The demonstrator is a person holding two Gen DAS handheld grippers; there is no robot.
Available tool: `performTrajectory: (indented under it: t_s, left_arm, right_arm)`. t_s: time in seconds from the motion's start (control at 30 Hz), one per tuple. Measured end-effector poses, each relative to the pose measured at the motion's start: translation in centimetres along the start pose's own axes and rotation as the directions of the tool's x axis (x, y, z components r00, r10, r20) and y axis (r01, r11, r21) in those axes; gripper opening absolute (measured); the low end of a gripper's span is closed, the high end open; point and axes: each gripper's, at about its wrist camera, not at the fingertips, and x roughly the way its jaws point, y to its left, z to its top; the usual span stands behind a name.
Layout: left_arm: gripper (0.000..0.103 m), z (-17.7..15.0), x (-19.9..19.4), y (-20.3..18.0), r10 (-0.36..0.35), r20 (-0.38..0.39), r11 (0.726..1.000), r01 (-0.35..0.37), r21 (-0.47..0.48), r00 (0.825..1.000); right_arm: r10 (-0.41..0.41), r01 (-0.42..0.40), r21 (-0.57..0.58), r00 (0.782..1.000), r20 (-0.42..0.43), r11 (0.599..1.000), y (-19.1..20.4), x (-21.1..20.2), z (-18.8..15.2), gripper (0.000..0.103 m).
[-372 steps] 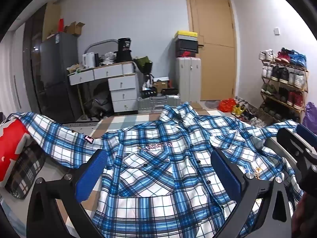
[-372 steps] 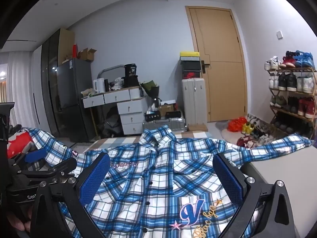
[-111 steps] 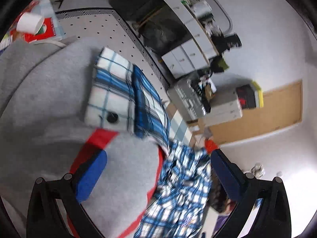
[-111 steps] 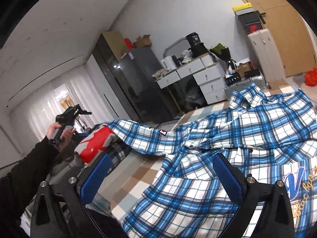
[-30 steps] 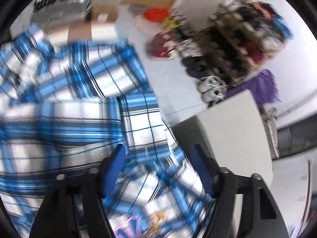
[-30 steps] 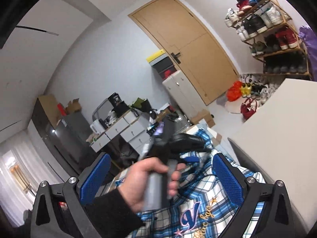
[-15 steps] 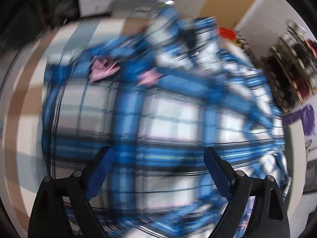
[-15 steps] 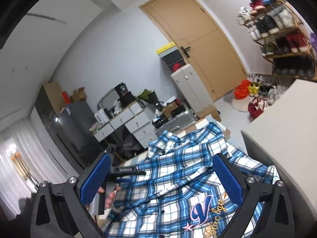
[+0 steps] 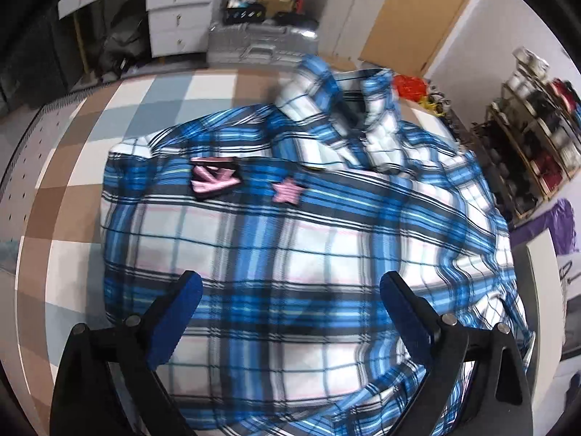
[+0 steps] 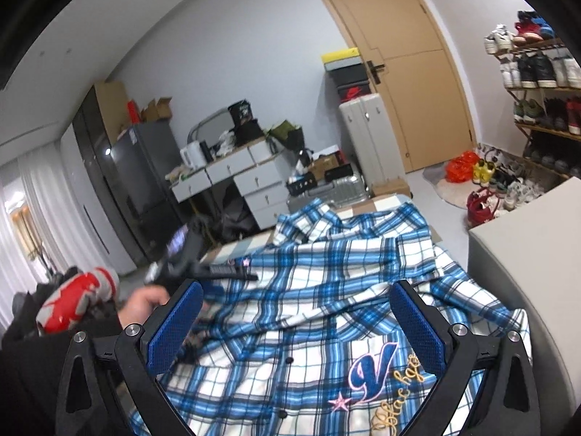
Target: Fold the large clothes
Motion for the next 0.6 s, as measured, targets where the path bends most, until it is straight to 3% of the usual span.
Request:
performTrajectory:
  t_s: [0.13, 0.27, 0.33, 0.4, 0.47, 0.6]
  left_arm:
    - [0.096, 0.7, 2.9, 2.0, 0.046, -0.066, 0.997, -0.05, -0.053, 0.997]
    - [0.096, 1.3, 2.4, 1.9, 0.033, -0.076, 0.998, -0.038, -0.058, 0.997]
    - [0.096, 1.9, 1.3, 1.5, -0.013, -0.063, 0.999, 0.01, -0.038, 0.998]
    - [0.096, 2.7, -0.5, 0.9, -0.083, -0.003, 0.996, 0.083, -0.022, 0.997]
    - [0.096, 3.1, -1.0, 0.1, -0.107, 0.023, 0.994, 0.107, 0.006, 0.994]
    - [0.096, 3.8, 2.7, -0.8, -0.084, -0.063, 0.995, 0.087, 0.048, 0.994]
  right_arm:
    - [-0.041, 0.039, -0.029, 0.995, -0.087, 0.999, 0.2, 2.1, -0.6, 0.103]
    - [-0.131, 0.127, -0.032, 0.972, -0.197, 0.991, -1.1, 5.3, 0.4, 0.103]
    - [-0.162, 0.163, -0.02, 0.951, -0.262, 0.986, -2.0, 7.5, 2.0, 0.103]
    - [-0.2, 0.183, -0.083, 0.91, -0.363, 0.98, -2.6, 11.9, 4.4, 0.103]
    - [-0.231, 0.188, -0.141, 0.869, -0.437, 0.972, -2.8, 16.2, 5.4, 0.103]
    - [-0.283, 0.163, -0.247, 0.746, -0.603, 0.955, -3.3, 25.4, 5.1, 0.103]
